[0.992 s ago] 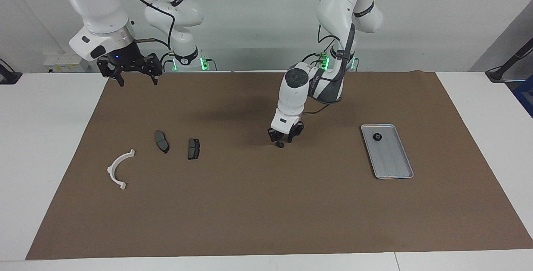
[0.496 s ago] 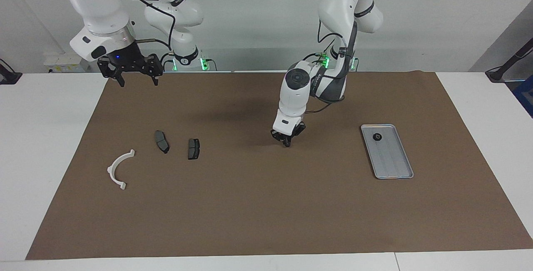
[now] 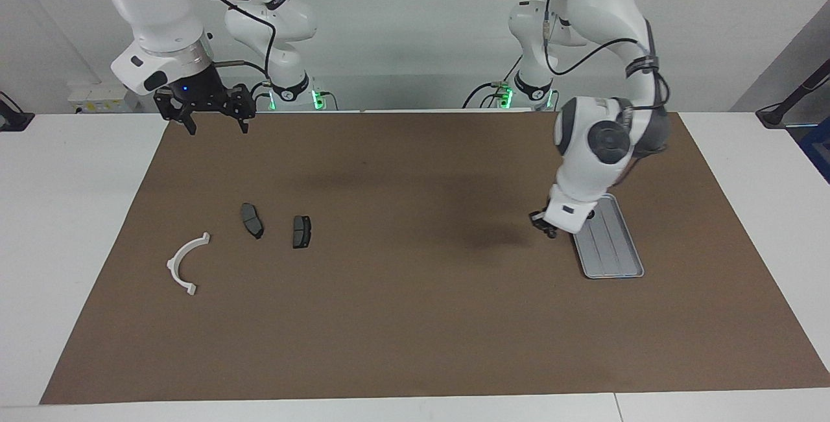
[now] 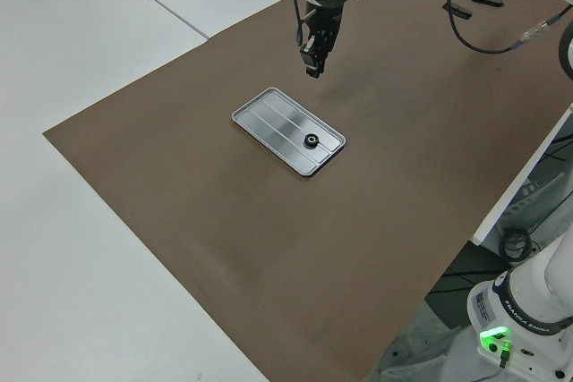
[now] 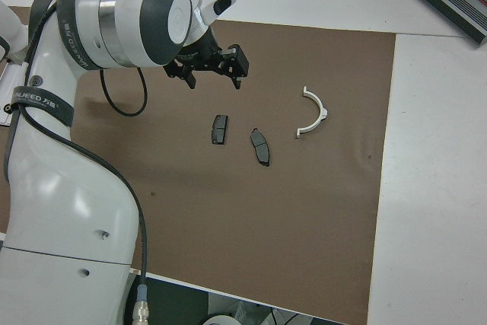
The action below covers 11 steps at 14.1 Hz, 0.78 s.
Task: Pick bearing gear from pile to tray
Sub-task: 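Carry the second bearing with the left gripper onto the tray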
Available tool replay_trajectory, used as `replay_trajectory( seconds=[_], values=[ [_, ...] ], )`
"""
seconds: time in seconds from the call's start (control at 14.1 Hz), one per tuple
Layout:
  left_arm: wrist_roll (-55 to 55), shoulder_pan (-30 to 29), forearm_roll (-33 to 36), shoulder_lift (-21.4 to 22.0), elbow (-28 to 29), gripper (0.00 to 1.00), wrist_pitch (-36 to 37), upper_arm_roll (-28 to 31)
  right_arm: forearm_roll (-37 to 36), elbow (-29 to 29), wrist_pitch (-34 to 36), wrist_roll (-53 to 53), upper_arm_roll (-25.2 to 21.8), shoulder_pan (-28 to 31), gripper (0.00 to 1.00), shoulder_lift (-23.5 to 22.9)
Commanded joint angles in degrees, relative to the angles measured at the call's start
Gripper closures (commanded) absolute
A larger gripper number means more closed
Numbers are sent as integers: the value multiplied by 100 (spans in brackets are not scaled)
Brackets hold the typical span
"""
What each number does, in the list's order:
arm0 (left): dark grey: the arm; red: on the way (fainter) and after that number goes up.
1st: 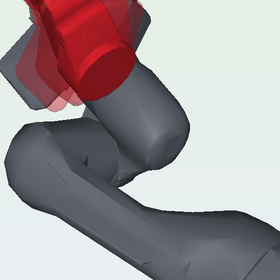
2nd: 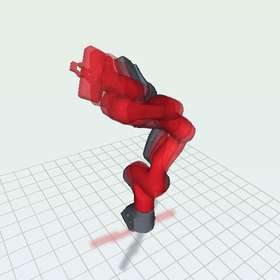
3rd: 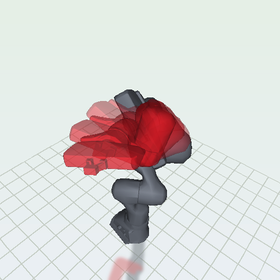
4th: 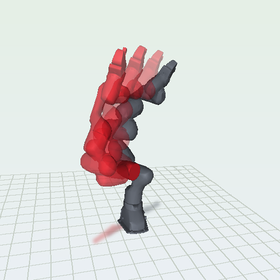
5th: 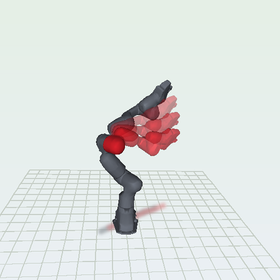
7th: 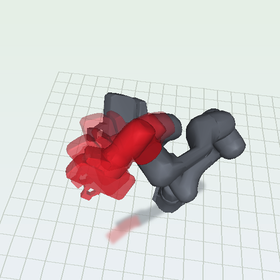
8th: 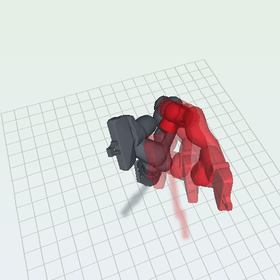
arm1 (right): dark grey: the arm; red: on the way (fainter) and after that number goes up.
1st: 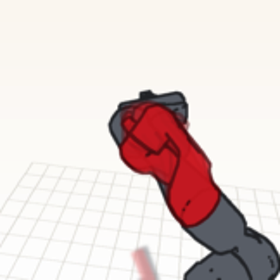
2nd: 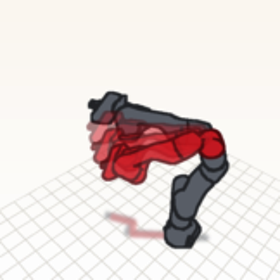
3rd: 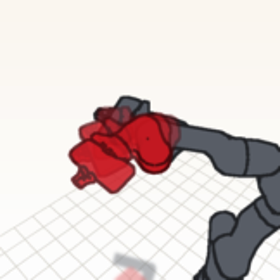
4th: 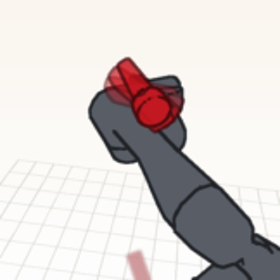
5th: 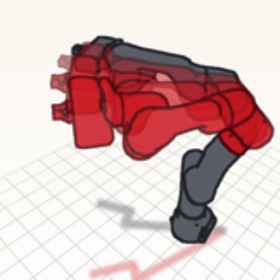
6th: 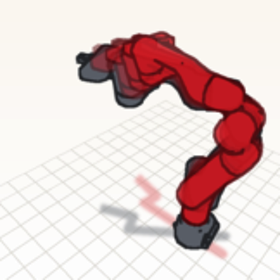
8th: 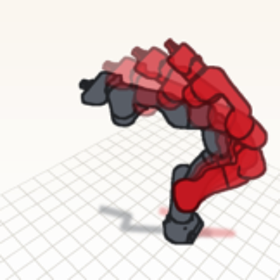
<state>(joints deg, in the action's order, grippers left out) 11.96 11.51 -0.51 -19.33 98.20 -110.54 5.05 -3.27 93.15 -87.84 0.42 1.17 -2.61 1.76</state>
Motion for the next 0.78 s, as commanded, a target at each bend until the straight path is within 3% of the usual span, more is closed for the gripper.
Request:
replay_trajectory(
  seconds=[0.0,0.28,0.71],
  values=[
    [-1271,-894,-46,237,550,100,-431,-109,255,54,-127,204,58,67,0,35],
    [-1389,-1081,-46,202,1236,100,-1777,-100,283,54,-251,266,58,58,0,35],
    [-1108,-967,-213,132,1342,100,-2051,-100,300,54,-251,248,58,41,0,35]
  ],
)
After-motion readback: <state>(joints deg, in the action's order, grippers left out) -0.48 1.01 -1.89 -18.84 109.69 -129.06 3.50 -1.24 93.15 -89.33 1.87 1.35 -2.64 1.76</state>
